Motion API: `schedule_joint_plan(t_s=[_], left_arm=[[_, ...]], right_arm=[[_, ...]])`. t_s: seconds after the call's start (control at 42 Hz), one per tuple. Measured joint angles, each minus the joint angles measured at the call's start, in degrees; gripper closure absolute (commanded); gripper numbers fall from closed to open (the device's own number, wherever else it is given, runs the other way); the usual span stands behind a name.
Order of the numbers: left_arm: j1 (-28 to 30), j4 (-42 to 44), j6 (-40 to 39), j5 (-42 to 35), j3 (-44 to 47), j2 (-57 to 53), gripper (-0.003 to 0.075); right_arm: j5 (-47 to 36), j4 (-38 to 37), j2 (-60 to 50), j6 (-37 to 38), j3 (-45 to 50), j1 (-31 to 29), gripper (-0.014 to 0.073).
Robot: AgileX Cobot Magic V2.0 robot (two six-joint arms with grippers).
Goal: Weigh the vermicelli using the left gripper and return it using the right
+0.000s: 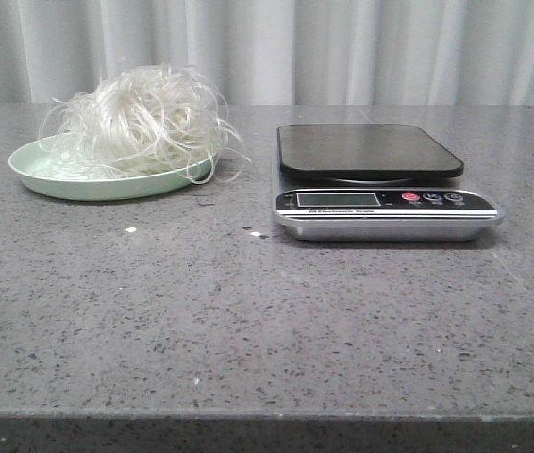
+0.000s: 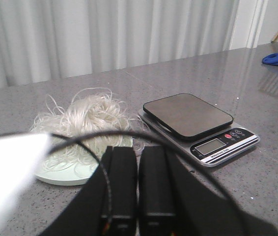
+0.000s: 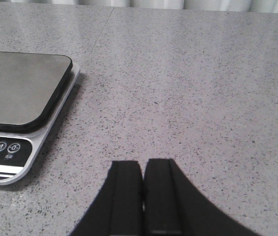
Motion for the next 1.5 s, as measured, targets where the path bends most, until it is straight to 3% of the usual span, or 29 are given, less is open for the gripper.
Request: schedule_joint_plan(t_s=[0.19, 0.381, 0.571, 0.809, 0.904, 1.498], left_arm=[[7.35, -6.62, 8.32, -0.04, 0.11, 0.0, 0.0584], [16.88, -8.99, 10.19, -3.6, 2.95, 0.0, 0.0584], [25.49, -9.22, 10.44, -10.24, 11.18, -3.03, 0.0584], [33.16, -9.6, 10.49, -12.31, 22.06, -13.74, 0.0584], [34.57, -9.98, 10.49, -11.93, 25.42, -17.56, 0.0584], [35.1, -10.8, 12.11, -9.99, 25.42, -17.73, 0.0584]], right_arm=[[0.0, 0.0, 0.0, 0.0, 0.0, 0.0, 0.0442], [0.0, 0.0, 0.0, 0.0, 0.0, 0.0, 0.0442], [-0.1, 0.0, 0.0, 0.0, 0.0, 0.0, 0.0442], [-0.1, 0.0, 0.0, 0.0, 0.0, 0.0, 0.0442], [-0.1, 0.0, 0.0, 0.0, 0.0, 0.0, 0.0442], [-0.23, 0.0, -0.25, 0.0, 0.0, 0.0, 0.0442]])
